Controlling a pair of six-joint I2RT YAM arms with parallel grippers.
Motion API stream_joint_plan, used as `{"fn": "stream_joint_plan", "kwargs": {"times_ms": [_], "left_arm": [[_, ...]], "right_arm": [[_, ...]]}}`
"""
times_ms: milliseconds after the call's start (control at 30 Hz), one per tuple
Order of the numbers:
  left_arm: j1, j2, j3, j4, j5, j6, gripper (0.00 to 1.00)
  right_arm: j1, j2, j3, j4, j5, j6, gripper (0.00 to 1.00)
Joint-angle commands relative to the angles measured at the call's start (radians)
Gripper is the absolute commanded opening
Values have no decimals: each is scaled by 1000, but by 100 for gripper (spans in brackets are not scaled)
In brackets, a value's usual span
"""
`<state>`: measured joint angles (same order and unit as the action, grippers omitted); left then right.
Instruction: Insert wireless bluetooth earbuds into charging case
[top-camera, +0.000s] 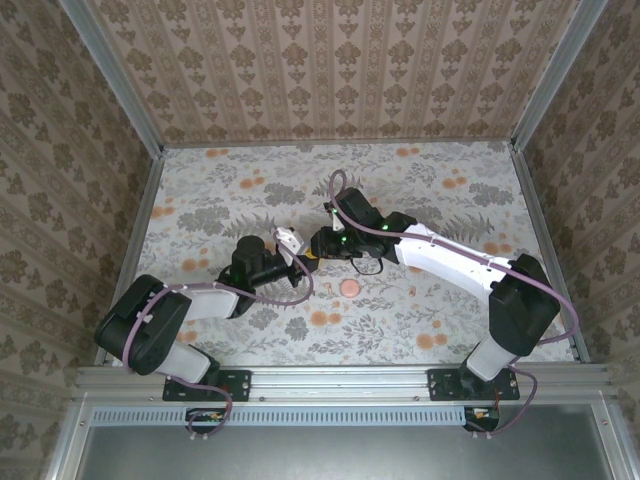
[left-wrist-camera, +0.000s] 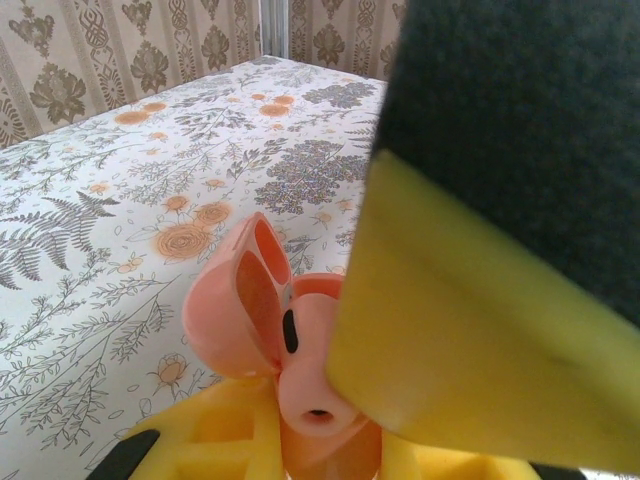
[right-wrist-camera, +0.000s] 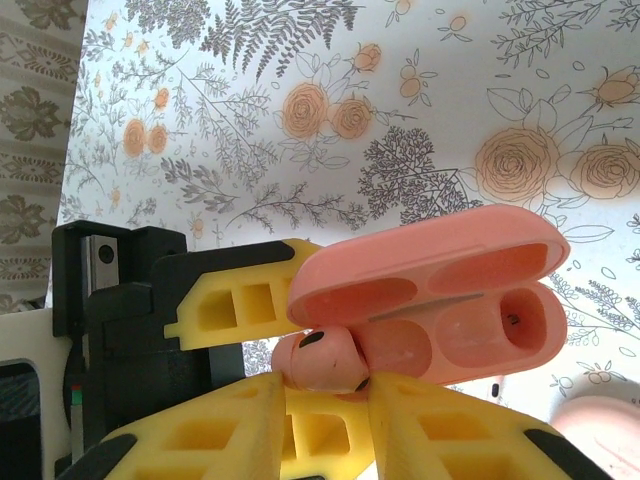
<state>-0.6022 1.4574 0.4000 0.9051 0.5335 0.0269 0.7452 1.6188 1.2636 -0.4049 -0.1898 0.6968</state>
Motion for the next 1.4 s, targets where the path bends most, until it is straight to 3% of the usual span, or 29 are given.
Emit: {"fn": "stream_joint_plan", "kwargs": {"times_ms": [0,367,767,1067,1367], "left_arm": [[-10,-34,26,41,41,18,18],[8,-33,25,68,130,-15,18],[25,-32,52,43,288,-51,19],[27,-43,66,38,311,-72,19],[27,-47,71,34,316,-82,19]], "right_arm": [[-2,-6,9,-32,31,-48,28],[-27,-63,-33,-18,0,-140,24],[-66,-140,-123,51,-142,-396,22],[-73,-197,-187,89,-219,-552,22],[-101,-218,-204,125,-254,-608,22]]}}
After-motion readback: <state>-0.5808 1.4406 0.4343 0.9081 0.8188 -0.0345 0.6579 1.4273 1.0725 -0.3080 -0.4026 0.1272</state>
